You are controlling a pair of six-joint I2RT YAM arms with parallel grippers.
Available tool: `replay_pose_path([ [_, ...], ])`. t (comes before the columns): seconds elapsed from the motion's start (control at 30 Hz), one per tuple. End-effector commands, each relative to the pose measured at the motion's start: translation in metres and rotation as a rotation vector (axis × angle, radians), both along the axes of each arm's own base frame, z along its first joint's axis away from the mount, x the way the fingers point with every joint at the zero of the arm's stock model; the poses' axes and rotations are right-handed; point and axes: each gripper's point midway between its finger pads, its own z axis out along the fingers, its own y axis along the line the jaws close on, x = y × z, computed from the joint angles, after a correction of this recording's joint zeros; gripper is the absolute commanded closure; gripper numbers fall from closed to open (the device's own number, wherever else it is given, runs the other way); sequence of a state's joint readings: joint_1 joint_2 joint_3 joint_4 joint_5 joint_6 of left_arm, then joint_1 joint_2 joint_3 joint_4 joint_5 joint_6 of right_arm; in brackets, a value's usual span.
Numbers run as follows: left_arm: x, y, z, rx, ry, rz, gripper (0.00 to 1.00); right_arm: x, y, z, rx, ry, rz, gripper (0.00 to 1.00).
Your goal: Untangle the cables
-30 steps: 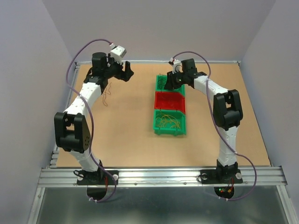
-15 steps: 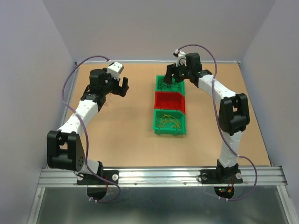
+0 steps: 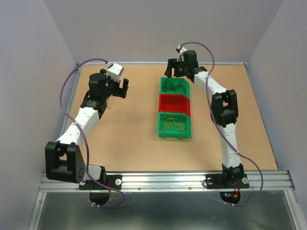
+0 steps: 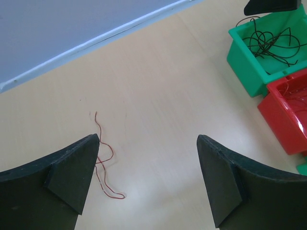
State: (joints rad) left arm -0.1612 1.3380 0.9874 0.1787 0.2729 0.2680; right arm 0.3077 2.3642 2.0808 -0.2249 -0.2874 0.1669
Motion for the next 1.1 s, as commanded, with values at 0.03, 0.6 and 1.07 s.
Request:
replay_pose_path([
  [0.03,0.006,0.005,0.008,0.012,-0.051,0.013,0.05,0.009,0.012,0.016,0.006,-0.013,0.013,0.23],
  [0.6,0.008,0.007,0.007,0.014,-0.050,0.020,0.05,-0.013,0.044,0.020,-0.013,0.005,0.132,0.99],
  [1.07,0.008,0.009,0.004,0.021,-0.052,0.026,0.05,-0.037,0.041,0.066,0.056,-0.114,0.157,0.67],
])
